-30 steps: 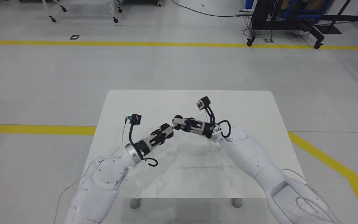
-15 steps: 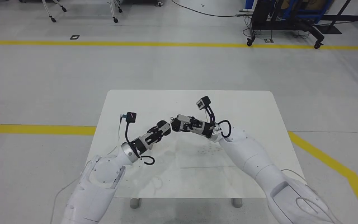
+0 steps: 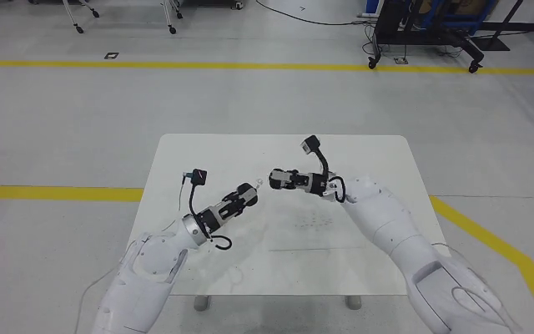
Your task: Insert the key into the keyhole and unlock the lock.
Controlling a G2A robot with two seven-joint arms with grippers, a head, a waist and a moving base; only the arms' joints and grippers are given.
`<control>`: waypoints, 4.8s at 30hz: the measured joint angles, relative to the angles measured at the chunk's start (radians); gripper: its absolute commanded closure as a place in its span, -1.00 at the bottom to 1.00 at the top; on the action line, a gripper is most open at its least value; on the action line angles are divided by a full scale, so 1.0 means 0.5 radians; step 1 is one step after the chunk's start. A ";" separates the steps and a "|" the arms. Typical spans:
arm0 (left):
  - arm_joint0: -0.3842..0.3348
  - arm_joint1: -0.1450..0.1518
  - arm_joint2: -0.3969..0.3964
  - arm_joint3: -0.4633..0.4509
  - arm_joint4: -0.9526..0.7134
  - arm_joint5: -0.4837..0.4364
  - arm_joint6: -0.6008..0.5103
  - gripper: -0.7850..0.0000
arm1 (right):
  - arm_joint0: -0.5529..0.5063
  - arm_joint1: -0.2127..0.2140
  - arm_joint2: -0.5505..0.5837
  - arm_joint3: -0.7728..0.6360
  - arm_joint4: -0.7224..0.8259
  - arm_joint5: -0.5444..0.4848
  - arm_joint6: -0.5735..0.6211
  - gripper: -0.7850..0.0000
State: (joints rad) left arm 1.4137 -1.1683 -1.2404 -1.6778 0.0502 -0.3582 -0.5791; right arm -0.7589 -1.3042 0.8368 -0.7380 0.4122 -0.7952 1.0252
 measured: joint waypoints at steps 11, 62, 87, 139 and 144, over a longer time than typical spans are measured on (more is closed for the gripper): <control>-0.040 0.033 0.042 0.001 0.086 -0.176 -0.417 1.00 | -0.216 0.290 0.169 -0.715 -0.428 0.248 0.248 -0.38; -0.062 0.100 0.144 0.003 0.176 -0.261 -0.421 -1.00 | -0.062 0.688 -0.445 -0.970 -0.030 0.087 0.086 1.00; 0.093 0.194 -0.312 -0.196 1.395 -0.252 -0.163 -0.81 | -0.088 0.740 -0.390 -0.956 -0.013 0.017 0.017 1.00; -0.225 0.132 0.110 0.262 1.991 0.027 -0.173 1.00 | -0.088 0.740 -0.390 -0.956 -0.013 0.017 0.017 1.00; -0.237 0.127 0.133 0.285 1.995 0.026 -0.152 1.00 | -0.088 0.740 -0.390 -0.956 -0.013 0.017 0.017 1.00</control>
State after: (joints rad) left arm 1.2953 -1.1047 -1.1736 -1.5353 1.0474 -0.3452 -0.6552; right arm -0.8031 -0.9340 0.6418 -1.2159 0.4058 -0.7866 1.0336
